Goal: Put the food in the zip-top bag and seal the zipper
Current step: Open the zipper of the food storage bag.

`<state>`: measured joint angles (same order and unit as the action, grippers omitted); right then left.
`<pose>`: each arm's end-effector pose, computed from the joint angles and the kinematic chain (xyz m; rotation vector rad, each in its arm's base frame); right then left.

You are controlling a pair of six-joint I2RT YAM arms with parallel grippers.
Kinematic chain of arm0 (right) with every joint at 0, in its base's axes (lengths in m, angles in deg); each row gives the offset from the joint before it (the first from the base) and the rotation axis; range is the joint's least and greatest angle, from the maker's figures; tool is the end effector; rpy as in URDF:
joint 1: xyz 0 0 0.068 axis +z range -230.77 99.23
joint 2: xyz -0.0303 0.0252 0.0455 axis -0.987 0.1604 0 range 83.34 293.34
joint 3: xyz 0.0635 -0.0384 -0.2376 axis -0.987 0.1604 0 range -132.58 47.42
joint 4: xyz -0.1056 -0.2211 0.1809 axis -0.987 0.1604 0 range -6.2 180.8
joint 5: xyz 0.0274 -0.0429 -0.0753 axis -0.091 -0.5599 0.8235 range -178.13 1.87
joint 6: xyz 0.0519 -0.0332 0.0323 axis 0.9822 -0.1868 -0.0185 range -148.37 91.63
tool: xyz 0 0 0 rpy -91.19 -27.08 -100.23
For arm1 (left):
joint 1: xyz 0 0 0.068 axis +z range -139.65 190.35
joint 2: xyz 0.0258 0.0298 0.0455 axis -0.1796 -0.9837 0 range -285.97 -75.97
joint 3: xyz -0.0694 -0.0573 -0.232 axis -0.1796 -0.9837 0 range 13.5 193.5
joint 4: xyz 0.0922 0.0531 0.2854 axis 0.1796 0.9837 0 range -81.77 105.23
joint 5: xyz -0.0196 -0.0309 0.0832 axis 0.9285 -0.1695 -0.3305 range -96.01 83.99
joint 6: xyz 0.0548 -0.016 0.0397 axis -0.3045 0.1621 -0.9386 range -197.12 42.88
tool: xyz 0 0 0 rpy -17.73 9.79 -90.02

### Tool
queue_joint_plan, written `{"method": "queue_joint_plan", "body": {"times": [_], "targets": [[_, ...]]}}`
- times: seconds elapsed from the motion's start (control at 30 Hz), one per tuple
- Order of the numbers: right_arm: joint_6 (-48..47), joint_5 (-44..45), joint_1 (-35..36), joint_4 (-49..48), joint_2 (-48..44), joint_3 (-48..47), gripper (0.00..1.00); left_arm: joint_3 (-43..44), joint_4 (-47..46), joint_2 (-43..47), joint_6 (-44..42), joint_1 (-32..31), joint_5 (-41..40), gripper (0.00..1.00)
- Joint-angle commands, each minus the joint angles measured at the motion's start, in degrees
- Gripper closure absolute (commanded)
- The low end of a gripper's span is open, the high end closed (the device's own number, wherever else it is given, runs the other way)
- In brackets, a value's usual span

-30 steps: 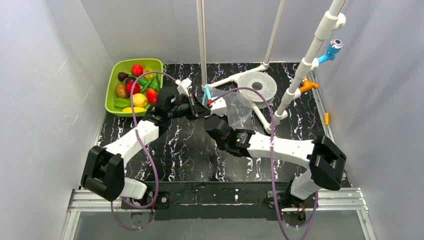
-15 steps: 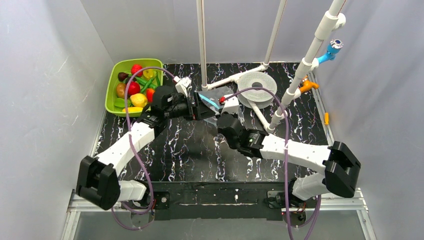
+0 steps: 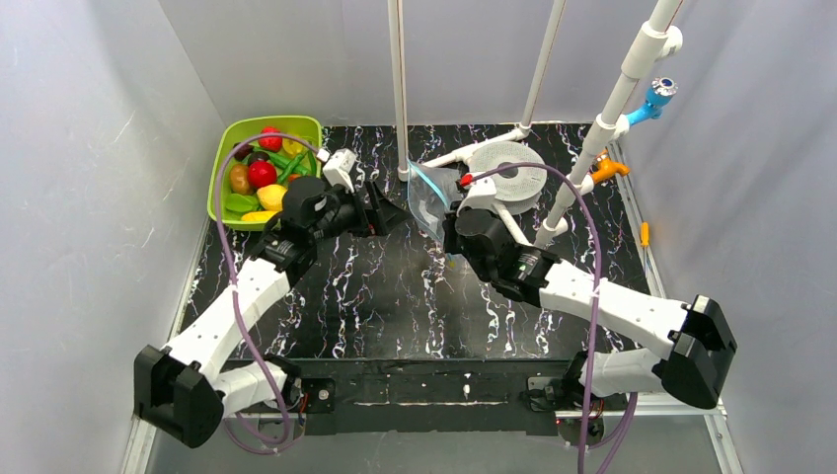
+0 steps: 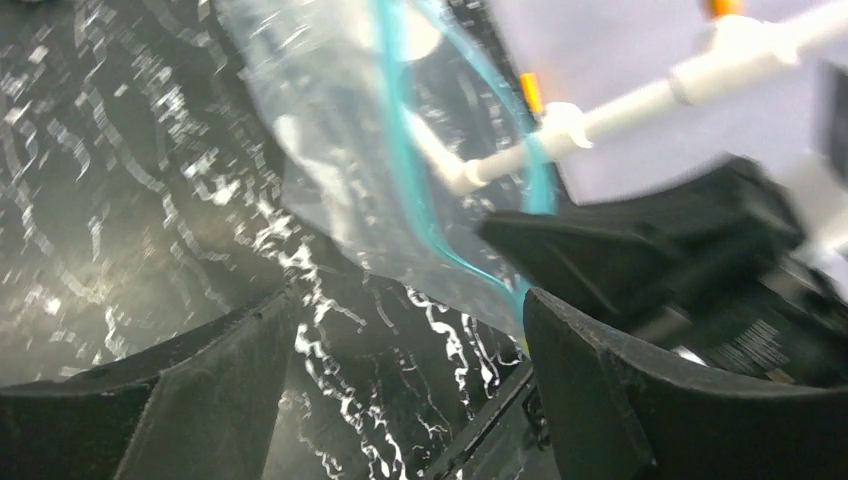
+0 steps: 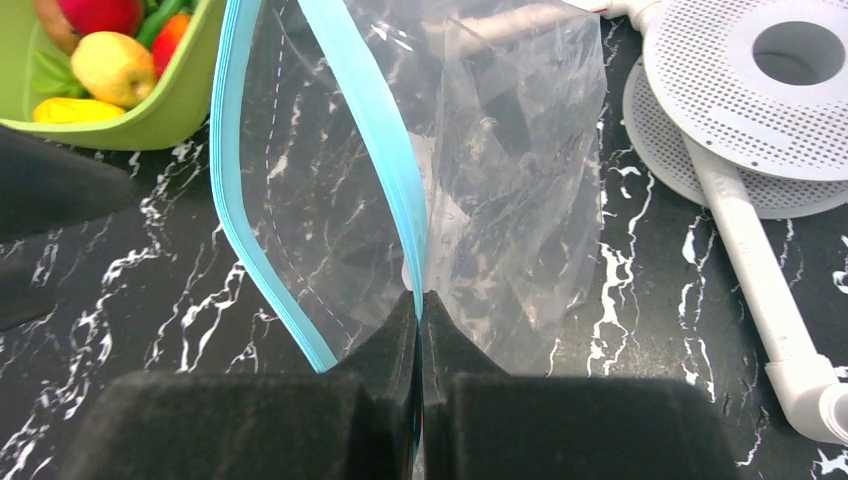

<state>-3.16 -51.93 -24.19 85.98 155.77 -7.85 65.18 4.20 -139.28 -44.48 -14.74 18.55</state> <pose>0.2240 0.2787 0.2736 -0.0857 1.8576 0.3930 0.2922 -0.1627 0.3107 0.2224 1.8071 -1.0969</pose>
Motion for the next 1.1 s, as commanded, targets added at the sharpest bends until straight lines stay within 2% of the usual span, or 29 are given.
{"method": "queue_joint_plan", "body": {"times": [0.0,0.1,0.27,0.4,0.53,0.67,0.8,0.93,1.0,1.07], "targets": [[0.0,-4.4,-0.2,-1.2,-2.5,0.9,0.99,6.9,12.9,-6.1,2.0,0.0,-7.4,0.23],[-0.6,-6.4,-0.2,-3.7,-1.9,1.5,0.99,7.9,12.2,-8.4,1.0,0.0,-6.0,0.25],[-0.4,-8.0,-0.2,-2.3,-0.6,0.2,0.99,2.1,4.9,-7.5,-0.4,0.0,-3.7,0.25],[-0.2,-8.1,-0.2,-2.3,-0.6,0.7,0.99,1.1,6.1,-4.0,-4.8,-0.2,-2.0,0.24],[-0.4,-9.1,-0.2,-2.3,0.8,0.1,0.99,-2.0,2.9,2.2,-7.0,-0.6,-4.5,0.2],[-0.5,-11.3,0.1,-0.5,2.1,-1.7,0.99,-4.6,-0.9,3.6,-5.9,-1.5,-6.4,0.17],[-1.0,-11.2,0.7,-0.2,2.6,-2.5,0.99,-2.2,2.0,-0.2,-5.1,-2.2,-6.2,0.27],[-1.6,-10.1,0.8,0.2,2.7,-2.7,0.99,-0.6,3.7,-3.2,-4.9,-2.4,-4.4,0.43],[-1.7,-9.4,0.9,0.6,2.8,-2.9,0.99,-0.1,3.9,-3.8,-4.9,-2.4,-3.6,0.44],[-2.0,-9.1,1.0,1.0,3.0,-3.2,0.99,0.2,5.3,-3.7,-5.5,-2.4,-2.4,0.39]]}}
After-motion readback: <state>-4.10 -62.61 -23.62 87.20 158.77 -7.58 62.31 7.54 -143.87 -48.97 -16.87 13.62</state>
